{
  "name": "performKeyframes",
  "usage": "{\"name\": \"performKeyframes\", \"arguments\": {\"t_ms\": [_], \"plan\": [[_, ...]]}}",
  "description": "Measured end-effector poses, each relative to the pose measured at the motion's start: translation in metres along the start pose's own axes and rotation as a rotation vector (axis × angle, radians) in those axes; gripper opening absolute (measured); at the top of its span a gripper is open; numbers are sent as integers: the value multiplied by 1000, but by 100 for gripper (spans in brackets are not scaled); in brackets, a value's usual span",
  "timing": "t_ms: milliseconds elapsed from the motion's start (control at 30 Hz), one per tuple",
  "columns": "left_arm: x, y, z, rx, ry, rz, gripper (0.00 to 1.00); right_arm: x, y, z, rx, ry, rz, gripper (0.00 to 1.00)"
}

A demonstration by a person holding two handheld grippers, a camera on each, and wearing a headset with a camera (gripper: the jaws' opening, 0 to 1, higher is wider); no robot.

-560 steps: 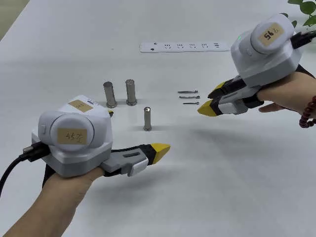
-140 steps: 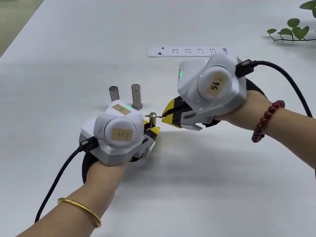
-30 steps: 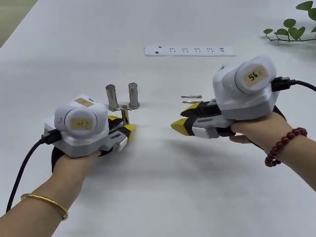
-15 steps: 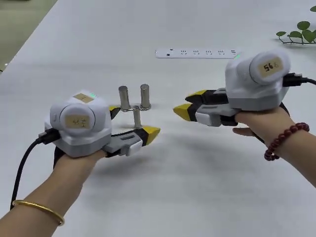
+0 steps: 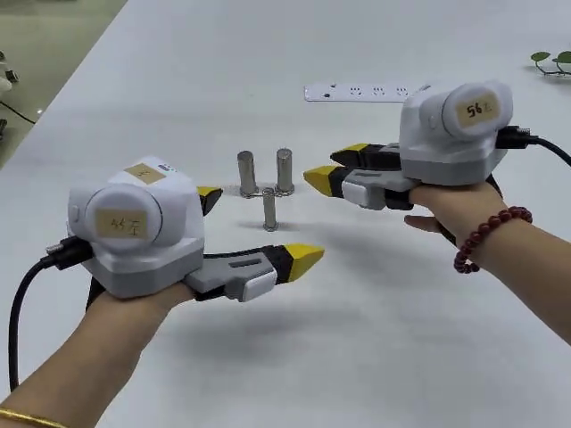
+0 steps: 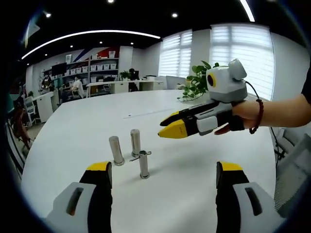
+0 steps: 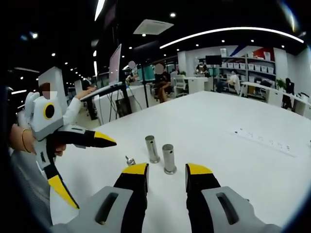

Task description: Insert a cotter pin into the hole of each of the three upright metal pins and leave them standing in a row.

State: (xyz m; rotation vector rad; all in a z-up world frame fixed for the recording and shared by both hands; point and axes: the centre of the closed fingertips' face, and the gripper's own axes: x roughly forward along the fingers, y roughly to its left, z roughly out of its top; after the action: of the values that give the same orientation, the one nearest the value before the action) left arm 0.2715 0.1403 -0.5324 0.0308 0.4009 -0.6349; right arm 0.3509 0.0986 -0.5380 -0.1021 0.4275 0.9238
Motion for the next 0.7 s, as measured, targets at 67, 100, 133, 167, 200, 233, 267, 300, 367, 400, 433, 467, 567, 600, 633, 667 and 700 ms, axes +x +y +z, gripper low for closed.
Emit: {"name": "performKeyframes", "arguments": {"t_ms": [67,100,133,167,200,233,267,300,367,400,433,467,567,600,633,667,700], "plan": [[-3,-1,2,21,-1,3,91,5,0,0,1,-7,-1,26],[-3,-1,2,26,2,4,92,8,-1,-1,3,-10,1,26],[-4,-1,2,28,3,4,93,11,-2,-1,9,-13,2,26],[-4,-1,2,31,4,2,94,14,-1,-1,14,-18,6,27],[-4,-1,2,30,5,1,95,16,-1,0,18,-20,6,27],[-6,-1,2,27,6,1,95,19,0,0,26,-22,7,27],[-8,-1,2,23,8,5,96,21,0,0,45,-24,10,27],[-9,-1,2,20,8,10,96,23,2,-1,70,-22,15,27],[-14,-3,4,20,0,17,97,28,2,-1,59,-24,10,27],[-16,-5,4,13,-1,17,98,30,1,-2,61,-22,8,26],[-17,-5,4,11,-3,19,99,32,0,-3,65,-22,9,27],[-19,-6,4,12,-8,22,99,36,-1,-4,73,-25,9,26],[-20,-6,3,19,-8,25,99,41,-3,-4,86,-35,7,26],[-21,-6,1,20,0,23,99,44,-4,-3,87,-42,4,26],[-21,-6,0,21,10,21,99,45,-2,-3,85,-46,6,26],[-22,-7,-1,25,14,22,99,47,-1,-2,89,-49,9,26],[-22,-7,-1,38,14,25,99,48,-3,-3,90,-51,7,26]]}}
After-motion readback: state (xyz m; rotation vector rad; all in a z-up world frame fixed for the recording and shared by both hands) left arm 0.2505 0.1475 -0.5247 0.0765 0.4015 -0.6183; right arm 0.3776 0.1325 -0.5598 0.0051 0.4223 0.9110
